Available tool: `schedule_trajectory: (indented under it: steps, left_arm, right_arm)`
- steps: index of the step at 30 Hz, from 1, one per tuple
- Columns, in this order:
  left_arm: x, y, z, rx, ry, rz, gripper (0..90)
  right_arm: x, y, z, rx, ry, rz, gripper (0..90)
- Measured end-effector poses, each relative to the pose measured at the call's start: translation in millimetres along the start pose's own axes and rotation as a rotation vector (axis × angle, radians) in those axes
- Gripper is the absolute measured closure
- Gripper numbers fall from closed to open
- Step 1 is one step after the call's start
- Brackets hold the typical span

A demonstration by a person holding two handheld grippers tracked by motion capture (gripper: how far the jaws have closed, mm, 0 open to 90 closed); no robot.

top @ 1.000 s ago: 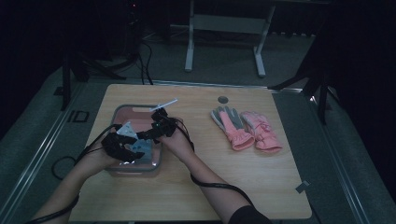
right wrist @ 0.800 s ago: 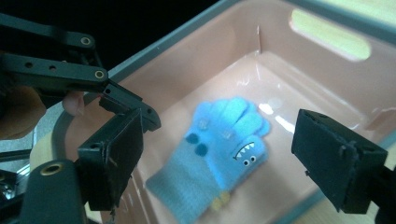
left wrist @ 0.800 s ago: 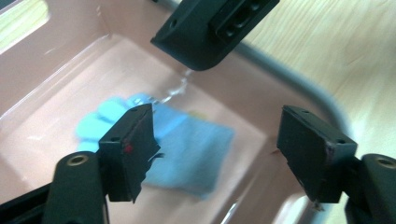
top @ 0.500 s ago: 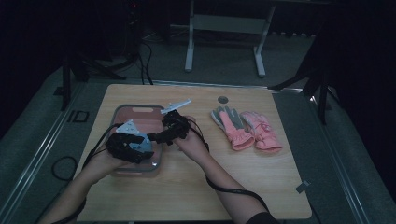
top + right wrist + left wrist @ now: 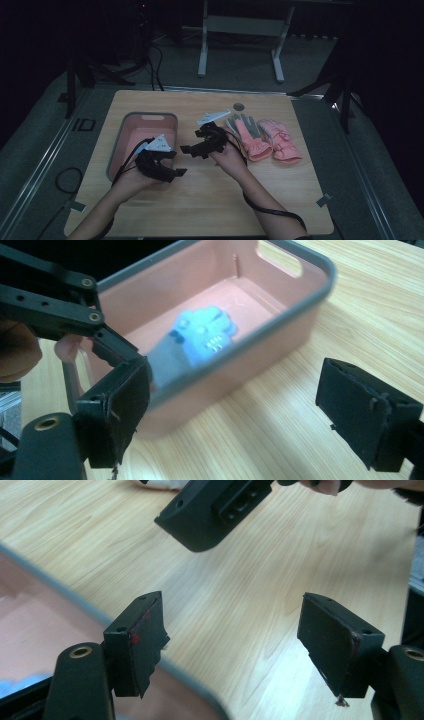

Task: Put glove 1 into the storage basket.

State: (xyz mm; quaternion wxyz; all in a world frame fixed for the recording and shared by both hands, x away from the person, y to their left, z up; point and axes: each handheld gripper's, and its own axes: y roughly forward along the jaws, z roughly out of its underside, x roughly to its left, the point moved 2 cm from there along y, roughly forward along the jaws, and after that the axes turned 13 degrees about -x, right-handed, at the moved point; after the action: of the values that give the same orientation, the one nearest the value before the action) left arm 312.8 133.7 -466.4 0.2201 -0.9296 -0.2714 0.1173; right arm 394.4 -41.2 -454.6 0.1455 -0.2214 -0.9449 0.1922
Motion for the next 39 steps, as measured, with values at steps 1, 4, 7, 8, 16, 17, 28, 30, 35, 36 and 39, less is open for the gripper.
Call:
schedule_trajectory:
  steps: [1, 4, 7, 8, 16, 17, 28, 30, 35, 36, 39]
  left_arm:
    - [-1.9, 1.8, -0.3, -0.001, 0.001, 0.000, 27.3]
    - [-9.8, 9.4, -1.6, -0.008, 0.008, 0.003, 27.3]
    - [-17.5, 14.8, -4.1, -0.021, 0.018, 0.012, 27.3]
    - [-21.0, 17.1, -5.2, -0.026, 0.025, 0.016, 27.3]
    - [-41.4, 40.6, -4.6, -0.037, -0.009, 0.084, 13.3]
    - [-43.1, 43.2, -3.7, -0.046, -0.018, 0.095, 10.7]
    - [-65.1, 71.6, 21.1, -0.077, 0.043, 0.110, 7.2]
    - [-66.0, 75.7, 27.4, -0.081, 0.033, 0.109, 7.2]
    - [-70.6, 87.5, 44.3, -0.058, 0.045, 0.113, 7.2]
    - [-72.6, 90.2, 48.0, -0.053, 0.055, 0.112, 7.1]
    - [-74.8, 93.9, 53.5, -0.046, 0.065, 0.116, 7.1]
  right_arm:
    - [-3.2, -5.2, 2.5, 0.001, 0.004, 0.005, 14.1]
    - [-11.3, -17.1, 9.7, 0.001, 0.006, 0.021, 14.0]
    - [-18.7, -28.9, 17.1, 0.001, 0.004, 0.033, 14.0]
    - [-20.4, -31.7, 18.9, 0.001, 0.001, 0.034, 14.0]
    - [-32.4, -55.4, 37.9, -0.010, 0.024, 0.048, 14.1]
    - [-33.4, -57.1, 38.9, -0.014, 0.025, 0.049, 14.1]
    - [-46.1, -76.5, 55.1, -0.038, 0.054, 0.075, 14.4]
    - [-48.6, -78.1, 60.1, -0.035, 0.058, 0.081, 14.4]
    - [-54.3, -81.9, 74.1, -0.023, 0.062, 0.100, 14.4]
    - [-55.5, -83.2, 76.8, -0.025, 0.061, 0.101, 14.4]
    - [-57.4, -85.5, 81.2, -0.025, 0.064, 0.106, 14.4]
